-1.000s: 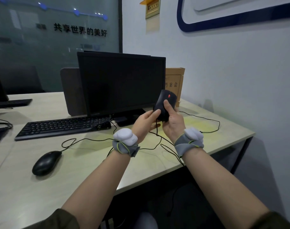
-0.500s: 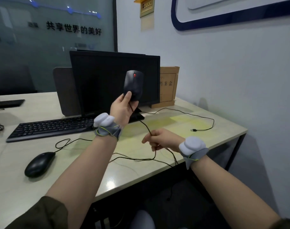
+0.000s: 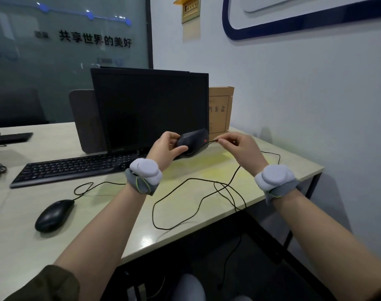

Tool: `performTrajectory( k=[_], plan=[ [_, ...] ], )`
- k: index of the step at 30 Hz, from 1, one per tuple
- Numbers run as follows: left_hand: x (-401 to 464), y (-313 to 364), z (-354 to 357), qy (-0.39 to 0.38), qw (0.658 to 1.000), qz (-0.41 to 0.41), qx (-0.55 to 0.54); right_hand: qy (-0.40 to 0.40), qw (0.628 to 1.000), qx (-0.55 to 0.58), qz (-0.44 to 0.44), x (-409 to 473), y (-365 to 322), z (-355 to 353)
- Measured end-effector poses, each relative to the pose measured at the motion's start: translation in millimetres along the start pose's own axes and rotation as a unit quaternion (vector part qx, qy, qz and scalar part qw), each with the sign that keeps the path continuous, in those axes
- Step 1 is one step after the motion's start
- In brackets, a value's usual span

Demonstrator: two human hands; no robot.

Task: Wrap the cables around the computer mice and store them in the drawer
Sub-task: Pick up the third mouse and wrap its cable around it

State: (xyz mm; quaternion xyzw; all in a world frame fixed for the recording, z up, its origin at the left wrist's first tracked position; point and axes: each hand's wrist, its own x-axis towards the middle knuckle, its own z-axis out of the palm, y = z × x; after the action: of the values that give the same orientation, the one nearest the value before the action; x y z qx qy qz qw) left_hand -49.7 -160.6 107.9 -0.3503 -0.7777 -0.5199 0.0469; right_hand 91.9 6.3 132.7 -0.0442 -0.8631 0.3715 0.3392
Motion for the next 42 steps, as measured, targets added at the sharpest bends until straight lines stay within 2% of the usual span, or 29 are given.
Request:
performTrajectory(
  k=[3,7,10,12,14,16,18,21,23,25,27,29,31,33,38,40,42],
  plan=[
    [-5.4,5.2,1.2,-0.061,0.998,0.023,0.006,0.016,0.998,-0.043,-0.032,7.0,-2.5,-9.8],
    [-14.9,16.7,0.1,-0.184,0.977,-0.004,-0.109,0.014,0.996,-0.074,-0.052,14.3,-3.7,-19.5],
    [-19.6,23.4,-1.4,-0.249,0.947,-0.003,-0.203,-0.024,0.999,-0.029,-0.019,17.0,-4.7,-28.3],
    [-20.5,25.7,-1.7,-0.266,0.924,-0.002,-0.276,-0.068,0.997,0.041,0.011,15.3,-3.4,-30.9],
    [-20.8,28.9,1.3,-0.267,0.897,-0.016,-0.351,-0.09,0.994,0.046,0.037,12.7,1.8,-23.8],
    [-20.3,33.4,7.1,-0.246,0.881,-0.028,-0.404,-0.085,0.991,0.035,0.096,10.8,7.6,-5.5],
    [-18.2,35.9,14.4,-0.199,0.87,-0.043,-0.45,-0.114,0.977,0.074,0.166,5.0,7.0,15.4],
    [-11.2,35.8,19.9,-0.088,0.864,-0.076,-0.49,-0.207,0.953,0.139,0.172,-15.7,3.8,40.8],
    [-5.3,33.8,17.7,-0.004,0.902,-0.08,-0.424,-0.3,0.922,0.107,0.22,-30.5,-0.6,47.4],
    [0.5,27.4,12.3,0.058,0.959,-0.052,-0.274,-0.363,0.903,0.029,0.229,-36.0,-6.2,50.6],
    [4.3,19.1,6.8,0.072,0.989,-0.012,-0.125,-0.345,0.919,-0.088,0.169,-32.9,-15.3,45.6],
    [4.2,13.1,3.4,0.046,0.998,0.02,-0.03,-0.259,0.943,-0.203,0.052,-24.7,-22.5,36.6],
    [2.4,9.2,3.2,-0.002,0.998,0.055,0.032,-0.157,0.96,-0.23,-0.032,-14.1,-28.0,25.3],
    [-1.6,8.3,4.4,-0.059,0.994,0.078,0.044,-0.097,0.974,-0.194,-0.059,-3.6,-29.8,14.6],
    [-12.9,14.3,4.2,-0.162,0.98,0.036,-0.108,-0.038,0.994,-0.089,-0.058,12.2,-19.0,-2.3],
    [-17.3,15.4,4.5,-0.216,0.957,0.015,-0.194,-0.043,0.997,-0.046,-0.046,15.7,-15.9,-8.0],
    [-21.1,16.1,5.6,-0.269,0.914,0.003,-0.303,-0.08,0.996,0.038,-0.012,16.2,-15.4,-14.4]
  ],
)
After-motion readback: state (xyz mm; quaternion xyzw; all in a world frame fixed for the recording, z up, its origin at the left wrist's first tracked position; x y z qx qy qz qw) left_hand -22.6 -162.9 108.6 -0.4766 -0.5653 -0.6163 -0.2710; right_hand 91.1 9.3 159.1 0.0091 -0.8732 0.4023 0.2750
